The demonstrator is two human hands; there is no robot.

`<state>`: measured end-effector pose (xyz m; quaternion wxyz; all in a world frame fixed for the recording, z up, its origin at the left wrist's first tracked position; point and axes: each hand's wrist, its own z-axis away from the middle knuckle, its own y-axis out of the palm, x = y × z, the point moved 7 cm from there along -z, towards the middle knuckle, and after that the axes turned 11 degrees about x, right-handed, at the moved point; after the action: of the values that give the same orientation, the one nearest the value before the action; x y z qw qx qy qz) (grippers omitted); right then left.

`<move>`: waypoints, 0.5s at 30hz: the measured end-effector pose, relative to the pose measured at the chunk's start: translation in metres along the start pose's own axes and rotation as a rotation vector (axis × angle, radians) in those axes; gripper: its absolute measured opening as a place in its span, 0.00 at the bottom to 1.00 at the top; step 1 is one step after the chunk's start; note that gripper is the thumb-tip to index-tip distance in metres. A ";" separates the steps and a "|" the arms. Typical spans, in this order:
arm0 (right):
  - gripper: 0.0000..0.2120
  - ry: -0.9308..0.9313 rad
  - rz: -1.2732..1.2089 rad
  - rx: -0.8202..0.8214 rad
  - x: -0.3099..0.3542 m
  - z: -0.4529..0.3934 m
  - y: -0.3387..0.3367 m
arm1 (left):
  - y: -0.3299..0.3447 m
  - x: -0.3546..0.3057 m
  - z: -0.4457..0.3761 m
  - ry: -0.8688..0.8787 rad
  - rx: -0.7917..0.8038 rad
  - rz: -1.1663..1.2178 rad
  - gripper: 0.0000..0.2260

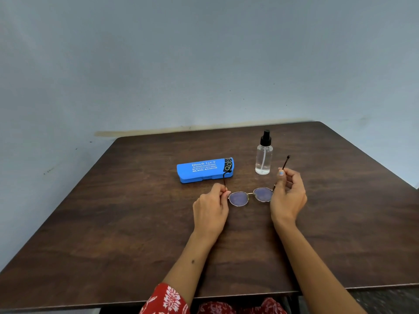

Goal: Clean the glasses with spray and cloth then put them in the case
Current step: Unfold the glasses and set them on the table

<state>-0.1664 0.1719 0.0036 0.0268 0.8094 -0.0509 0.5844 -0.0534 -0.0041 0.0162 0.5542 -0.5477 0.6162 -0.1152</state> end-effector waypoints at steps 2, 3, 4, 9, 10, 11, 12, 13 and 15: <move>0.05 0.006 0.016 0.000 -0.001 0.000 0.000 | 0.001 0.002 0.000 0.003 0.012 0.014 0.06; 0.06 0.011 0.022 0.003 -0.002 0.000 0.000 | 0.002 0.003 0.000 0.003 0.017 0.021 0.06; 0.06 0.014 0.027 0.007 -0.003 0.000 0.001 | 0.002 0.003 0.000 0.001 0.019 0.026 0.06; 0.06 0.019 0.041 0.023 -0.003 0.000 0.002 | 0.002 0.004 0.000 -0.010 0.023 0.044 0.06; 0.06 0.019 0.044 0.025 -0.003 0.000 0.002 | 0.003 0.005 0.000 -0.011 0.026 0.042 0.06; 0.06 0.020 0.048 0.026 -0.003 0.000 0.002 | 0.003 0.005 -0.001 -0.012 0.032 0.039 0.07; 0.07 0.023 0.053 0.026 -0.003 0.000 0.001 | 0.004 0.005 -0.001 -0.013 0.042 0.035 0.07; 0.07 0.029 0.059 0.027 -0.003 0.000 0.001 | 0.005 0.006 -0.001 -0.015 0.054 0.029 0.08; 0.07 0.040 0.071 0.028 -0.003 0.000 0.001 | 0.007 0.007 -0.002 -0.019 0.077 0.022 0.08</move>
<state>-0.1672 0.1707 0.0005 -0.0042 0.7955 -0.0711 0.6017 -0.0571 -0.0077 0.0081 0.5820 -0.5201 0.6120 -0.1276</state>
